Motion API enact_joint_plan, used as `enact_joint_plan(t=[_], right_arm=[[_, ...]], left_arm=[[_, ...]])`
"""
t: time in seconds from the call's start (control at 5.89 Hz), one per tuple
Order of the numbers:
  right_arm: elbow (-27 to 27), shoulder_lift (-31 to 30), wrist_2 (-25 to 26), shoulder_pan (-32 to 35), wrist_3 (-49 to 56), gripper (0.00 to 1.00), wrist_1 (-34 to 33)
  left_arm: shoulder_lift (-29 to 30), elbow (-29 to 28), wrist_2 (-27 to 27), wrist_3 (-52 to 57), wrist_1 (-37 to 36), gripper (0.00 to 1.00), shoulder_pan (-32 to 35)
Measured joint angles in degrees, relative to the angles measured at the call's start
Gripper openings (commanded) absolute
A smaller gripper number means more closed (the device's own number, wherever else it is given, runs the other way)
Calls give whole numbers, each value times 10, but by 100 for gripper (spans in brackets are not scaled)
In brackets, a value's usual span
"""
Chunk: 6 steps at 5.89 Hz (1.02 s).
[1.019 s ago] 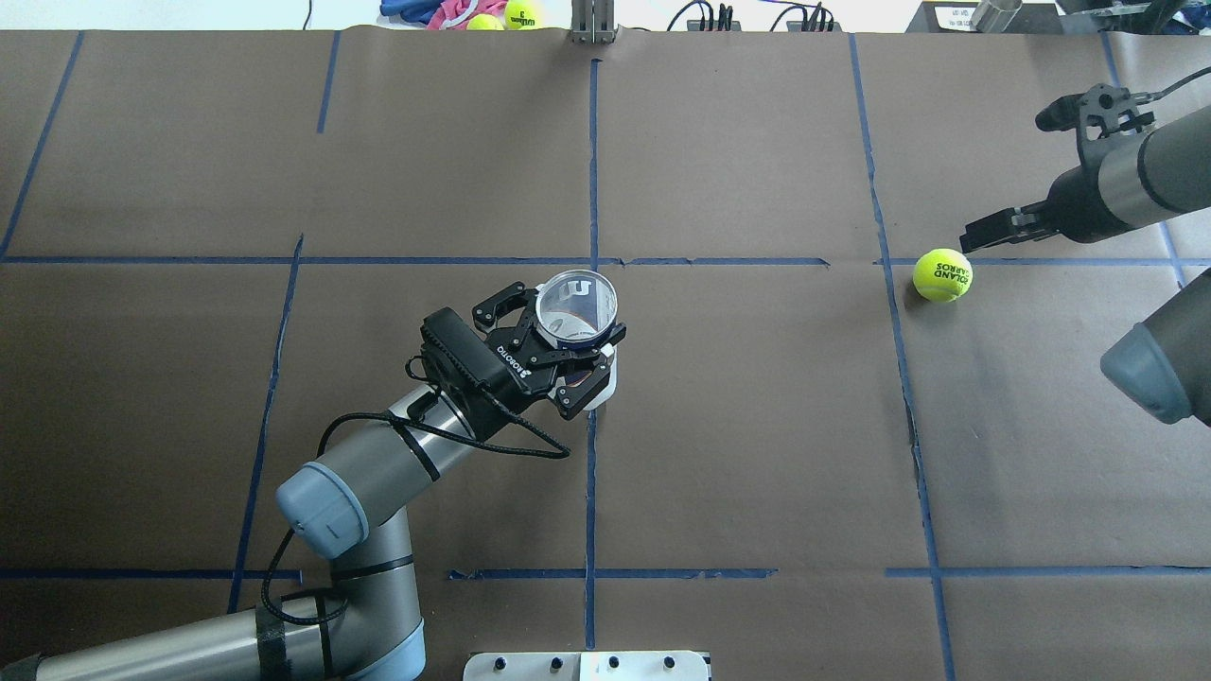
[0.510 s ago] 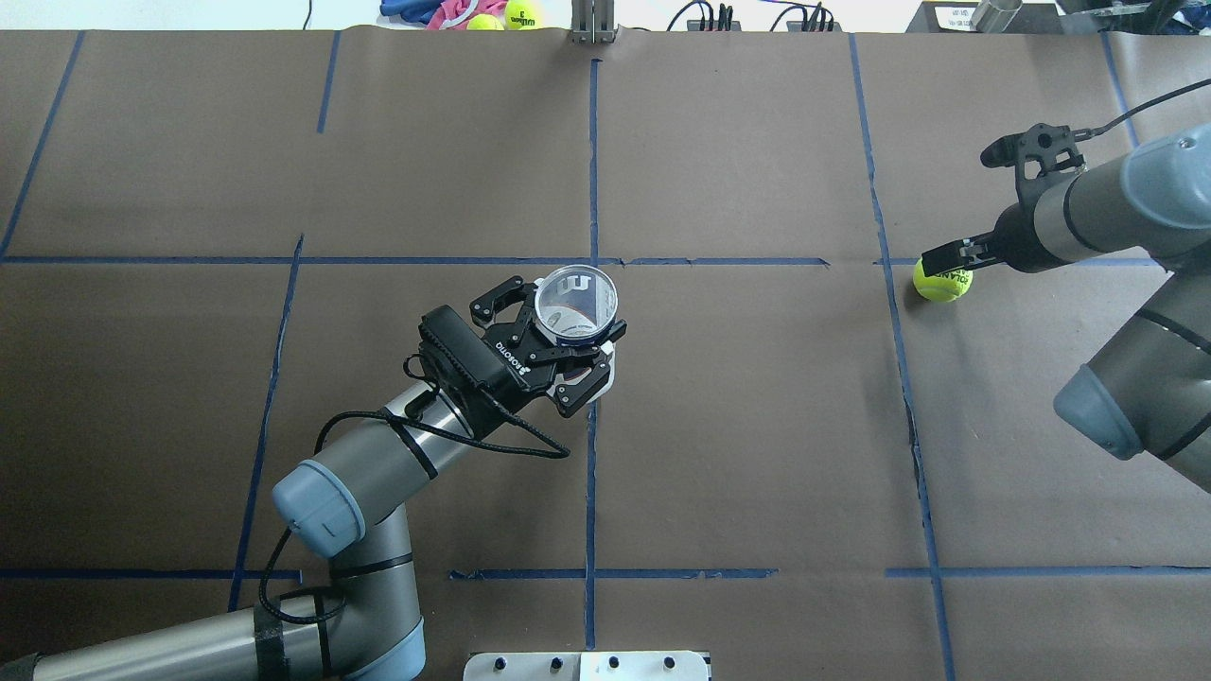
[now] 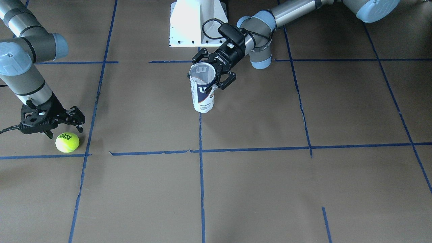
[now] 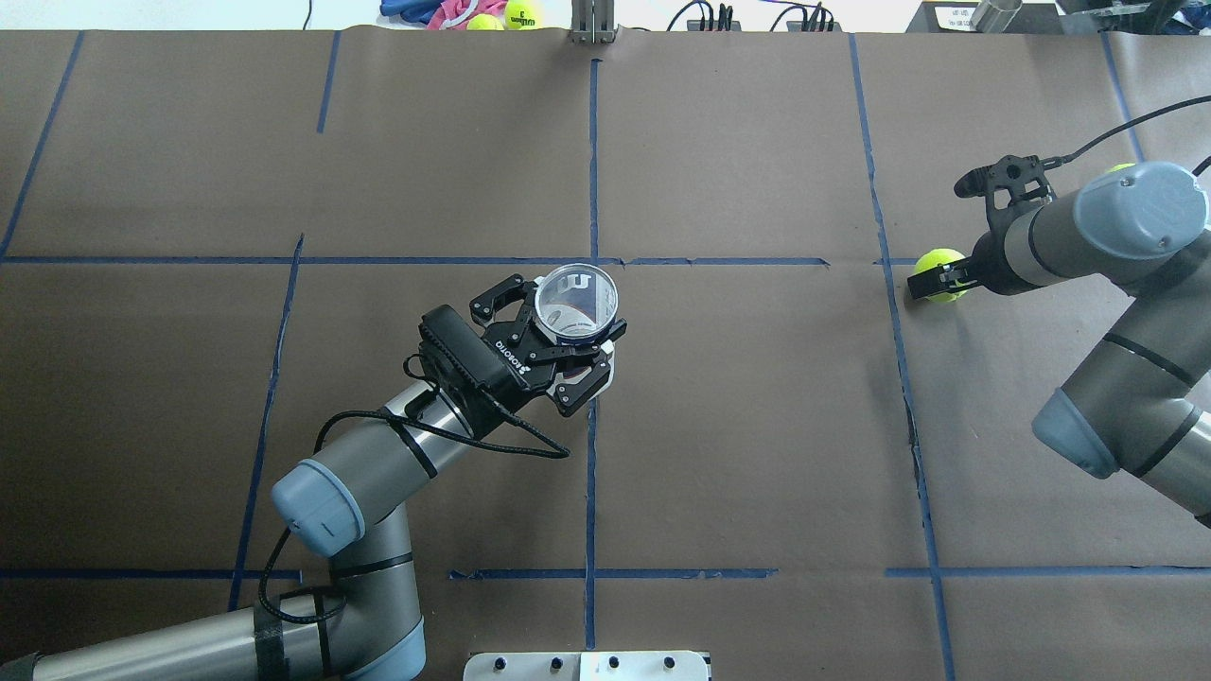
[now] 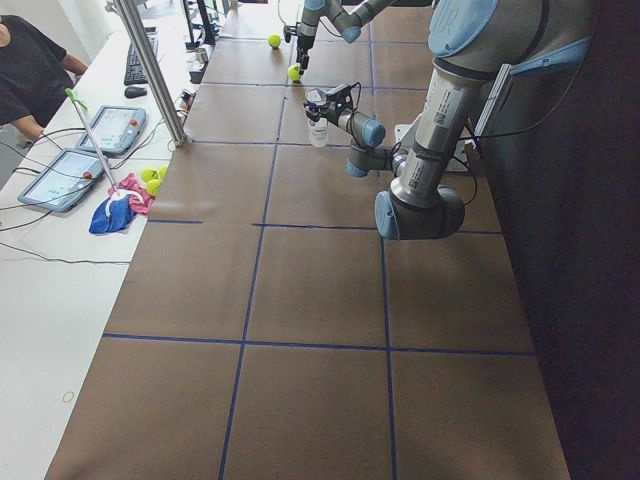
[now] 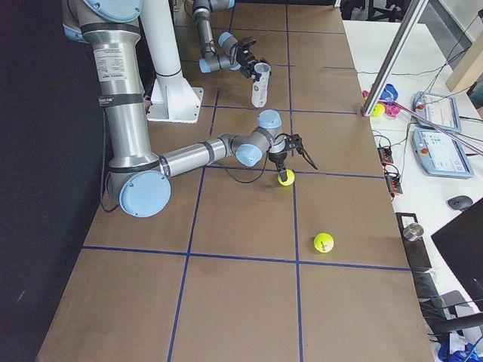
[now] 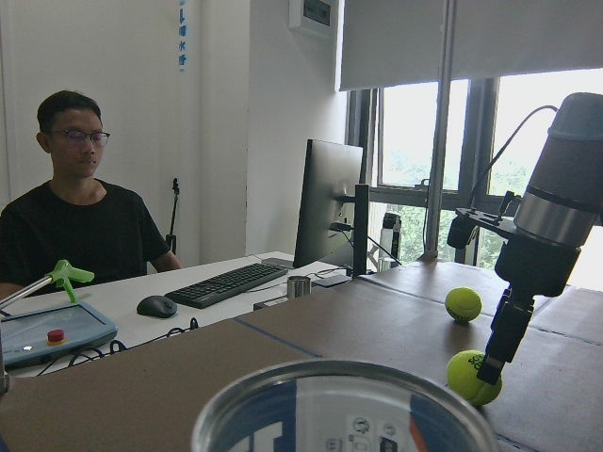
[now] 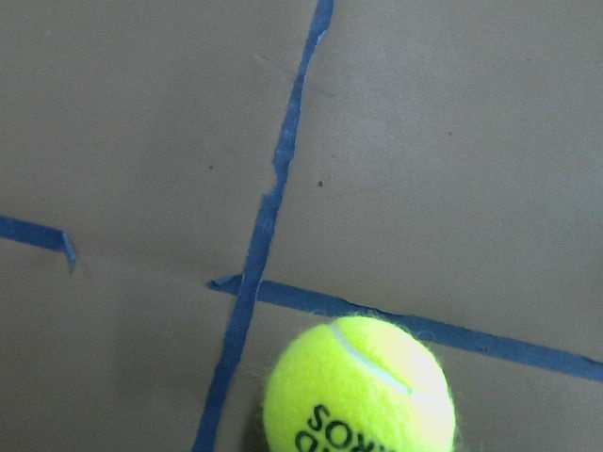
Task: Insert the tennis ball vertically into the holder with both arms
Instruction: 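Hold the can upright with the left gripper while the right grasps a ball, then carry the ball with the right gripper over the can's open top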
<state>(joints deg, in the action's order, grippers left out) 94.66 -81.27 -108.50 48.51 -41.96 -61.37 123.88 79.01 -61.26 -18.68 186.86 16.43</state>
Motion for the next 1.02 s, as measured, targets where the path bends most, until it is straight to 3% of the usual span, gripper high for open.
enact_joint_plan(t=[0.34, 0.85, 1.02], right_arm=[[-35, 26, 20, -3, 5, 99, 0], [-47, 31, 30, -6, 5, 86, 0], [-49, 30, 32, -8, 5, 48, 0]], left_arm=[[0, 1, 0, 0, 0, 79, 1], [0, 2, 0, 0, 0, 80, 1], [0, 2, 0, 0, 0, 80, 1]])
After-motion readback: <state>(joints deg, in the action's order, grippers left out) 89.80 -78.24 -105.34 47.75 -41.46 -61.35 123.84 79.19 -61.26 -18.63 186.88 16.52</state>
